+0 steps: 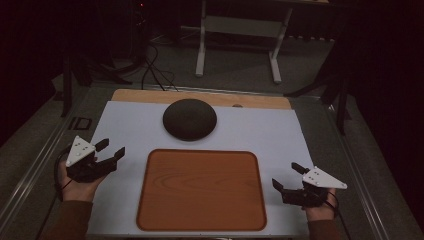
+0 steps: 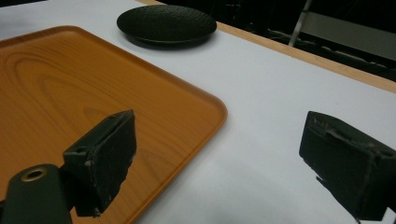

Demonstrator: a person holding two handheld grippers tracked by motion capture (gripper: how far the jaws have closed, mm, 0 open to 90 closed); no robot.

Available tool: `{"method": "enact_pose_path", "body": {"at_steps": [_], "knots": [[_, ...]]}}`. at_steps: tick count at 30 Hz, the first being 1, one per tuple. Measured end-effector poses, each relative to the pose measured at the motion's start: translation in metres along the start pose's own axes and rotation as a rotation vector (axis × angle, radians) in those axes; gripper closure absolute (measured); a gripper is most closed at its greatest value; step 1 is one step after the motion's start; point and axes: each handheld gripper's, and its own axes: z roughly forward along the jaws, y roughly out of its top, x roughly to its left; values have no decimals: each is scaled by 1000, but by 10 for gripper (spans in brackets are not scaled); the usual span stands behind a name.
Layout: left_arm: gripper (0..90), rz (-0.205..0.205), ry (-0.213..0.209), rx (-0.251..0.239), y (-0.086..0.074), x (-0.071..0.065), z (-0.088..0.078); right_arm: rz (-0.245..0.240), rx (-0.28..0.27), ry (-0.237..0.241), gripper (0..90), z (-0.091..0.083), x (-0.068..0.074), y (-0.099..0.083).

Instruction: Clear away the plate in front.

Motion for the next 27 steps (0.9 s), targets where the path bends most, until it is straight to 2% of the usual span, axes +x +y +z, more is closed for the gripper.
{"method": "enact_pose_path", "body": {"at_steps": [7, 16, 27], "knots": [[378, 8, -7, -1, 11, 1, 11, -1, -1, -2, 107, 0, 0, 0], [387, -8, -22, -10, 24, 3, 27, 1, -4, -3, 108, 0, -2, 0], [393, 19, -26, 5, 39, -1, 51, 4, -6, -7, 108, -1, -3, 0]]}}
